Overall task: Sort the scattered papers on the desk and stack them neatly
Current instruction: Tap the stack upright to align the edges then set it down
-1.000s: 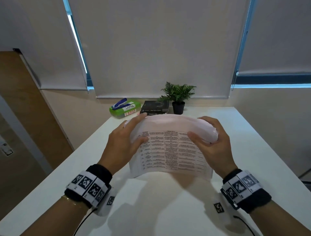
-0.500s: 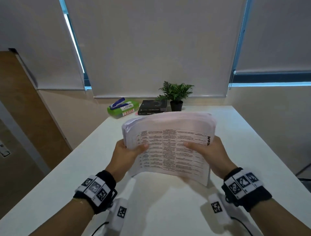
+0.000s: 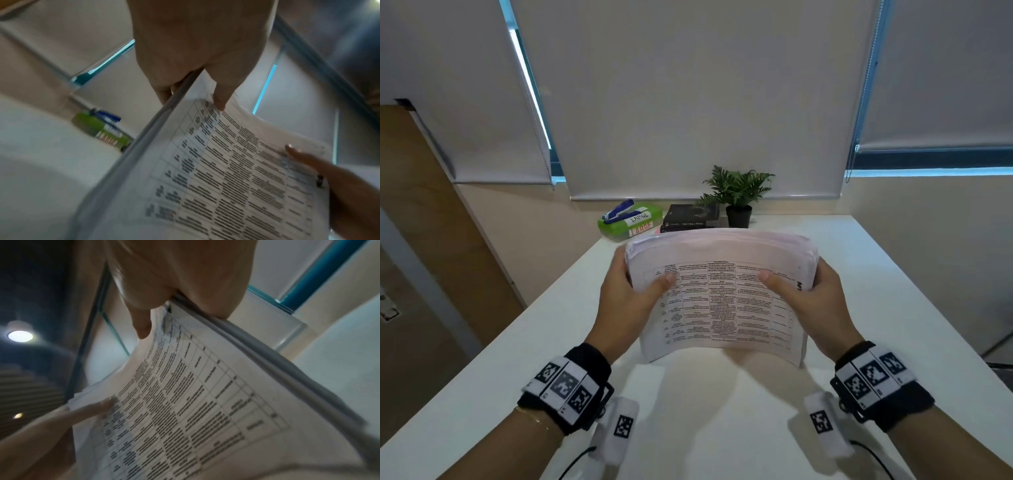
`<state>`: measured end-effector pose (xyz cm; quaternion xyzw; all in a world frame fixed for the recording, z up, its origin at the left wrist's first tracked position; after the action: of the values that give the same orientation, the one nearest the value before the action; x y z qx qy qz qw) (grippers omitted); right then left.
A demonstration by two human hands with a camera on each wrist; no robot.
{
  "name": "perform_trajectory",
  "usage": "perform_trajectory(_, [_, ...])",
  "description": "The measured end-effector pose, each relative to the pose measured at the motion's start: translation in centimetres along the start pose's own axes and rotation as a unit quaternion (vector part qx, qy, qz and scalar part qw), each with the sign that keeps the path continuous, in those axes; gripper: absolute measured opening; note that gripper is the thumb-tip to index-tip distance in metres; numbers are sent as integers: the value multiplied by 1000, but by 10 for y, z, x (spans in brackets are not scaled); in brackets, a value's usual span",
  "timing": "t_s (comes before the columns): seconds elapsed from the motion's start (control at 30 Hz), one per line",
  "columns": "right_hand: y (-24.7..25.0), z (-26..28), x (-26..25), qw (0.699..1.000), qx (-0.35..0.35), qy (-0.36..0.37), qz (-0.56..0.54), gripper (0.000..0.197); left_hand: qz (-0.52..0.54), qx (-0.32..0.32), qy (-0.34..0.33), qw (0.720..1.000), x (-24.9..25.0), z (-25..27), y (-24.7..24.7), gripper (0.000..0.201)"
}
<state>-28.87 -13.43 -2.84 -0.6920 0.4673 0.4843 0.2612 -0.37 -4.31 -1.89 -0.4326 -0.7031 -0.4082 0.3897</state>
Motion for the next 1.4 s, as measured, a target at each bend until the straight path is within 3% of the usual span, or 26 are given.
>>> perform_trajectory(0.1, [1,-4,-26,997,22,71,32,68,-93,16,-78,993,22,-6,9,101])
perform_trajectory(0.17, [1,-6,-34,993,31,105,33,77,-189,7,-88,978,29,-10,11,91])
perform_trajectory(0.23, [2,-8,-39,989,44,125,73,54,-290,-13,-88,953,34,-14,8,67])
perform_trajectory(0.3, [2,-9,-39,983,53,137,112,23,-325,-19,-90,941,35,-15,8,63])
perform_trajectory(0.47, [5,-8,-38,987,61,139,53,8,-347,-25,-81,934,34,-14,13,53])
perform_trajectory(0.6, [5,-9,-35,990,45,124,46,40,-265,-23,-102,959,34,-10,14,38])
perform_trajectory(0.7, [3,-9,-38,992,33,114,39,28,-55,-4,-42,998,25,-14,16,19])
perform_trajectory(0.87, [5,-11,-40,991,40,125,35,12,91,59,15,994,19,-22,12,18])
perform_trajectory(0.97, [6,-11,-38,991,44,118,36,10,86,92,15,992,18,-25,15,22])
perform_trajectory(1.1, [3,-12,-37,993,35,114,26,29,90,99,26,991,15,-29,14,21])
perform_trajectory(1.27, [4,-12,-36,993,29,109,29,14,5,93,10,996,22,-27,15,14])
perform_trajectory(1.37, [7,-12,-35,994,29,103,22,18,26,57,17,998,21,-26,16,12])
perform_trajectory(1.4, [5,-12,-36,994,23,102,16,25,6,27,8,1000,21,-25,16,21])
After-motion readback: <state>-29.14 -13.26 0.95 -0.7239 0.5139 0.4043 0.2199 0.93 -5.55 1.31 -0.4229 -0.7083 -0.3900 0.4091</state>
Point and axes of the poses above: each hand's wrist, its own z-axis away from the middle knuckle, its own y-axis out of the back of the hand, x = y × z, the point moved 8 cm from there along -z, towards the middle knuckle, and after that the axes turned 14 degrees about -x, right-handed, at the moved point
